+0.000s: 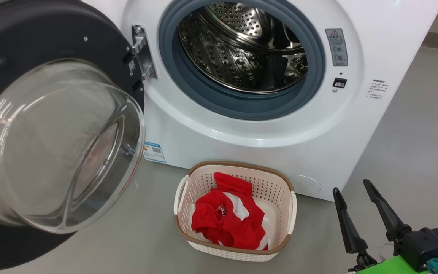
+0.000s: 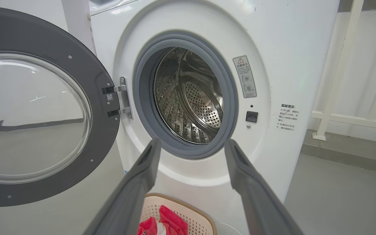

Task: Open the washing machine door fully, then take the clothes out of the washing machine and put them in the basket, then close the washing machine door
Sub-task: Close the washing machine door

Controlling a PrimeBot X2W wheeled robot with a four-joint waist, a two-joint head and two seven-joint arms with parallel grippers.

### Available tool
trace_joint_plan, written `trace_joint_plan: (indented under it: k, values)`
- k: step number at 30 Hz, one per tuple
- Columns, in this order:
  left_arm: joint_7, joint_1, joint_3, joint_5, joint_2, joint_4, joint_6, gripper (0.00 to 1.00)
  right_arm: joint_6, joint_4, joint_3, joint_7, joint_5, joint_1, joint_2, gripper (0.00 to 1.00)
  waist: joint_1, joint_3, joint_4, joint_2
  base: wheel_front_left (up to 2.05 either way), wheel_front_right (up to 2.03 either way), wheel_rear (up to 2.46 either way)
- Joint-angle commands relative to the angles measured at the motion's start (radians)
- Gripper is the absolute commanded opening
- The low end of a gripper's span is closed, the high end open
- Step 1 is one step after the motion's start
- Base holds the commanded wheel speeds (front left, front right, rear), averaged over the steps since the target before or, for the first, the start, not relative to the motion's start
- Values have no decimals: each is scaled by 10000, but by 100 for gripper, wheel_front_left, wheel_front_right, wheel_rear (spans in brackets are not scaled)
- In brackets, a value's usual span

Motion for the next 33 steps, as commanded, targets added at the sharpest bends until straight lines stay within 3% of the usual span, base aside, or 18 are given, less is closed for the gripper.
trace_joint_plan:
  k: [1, 11, 16, 26, 33]
  values:
    - [524, -451, 301, -235, 728, 3, 256, 0, 48, -281, 246, -4, -70, -186, -131, 100, 0, -23, -22, 0, 0, 0, 0]
    - [3186, -1156, 338, -986, 2708, 1109, 1498, 0, 48, -318, 216, -4, -43, -72, -131, 100, 0, -62, -72, 0, 0, 0, 0]
    - [4349, -1186, 104, -1157, 3468, 2269, 1827, 0, 48, -324, 219, -12, -58, -24, -131, 100, 0, -59, -42, 0, 0, 0, 0]
    - [5488, -2131, -97, -1880, 3838, 4291, 1959, 0, 48, -346, 365, 27, -130, -94, -131, 100, 0, 16, -136, 0, 0, 0, 0]
    - [6044, -2058, -405, -1985, 3935, 4873, 1632, 0, 48, -372, 311, 23, -179, -51, -131, 100, 0, -6, -293, 0, 0, 0, 0]
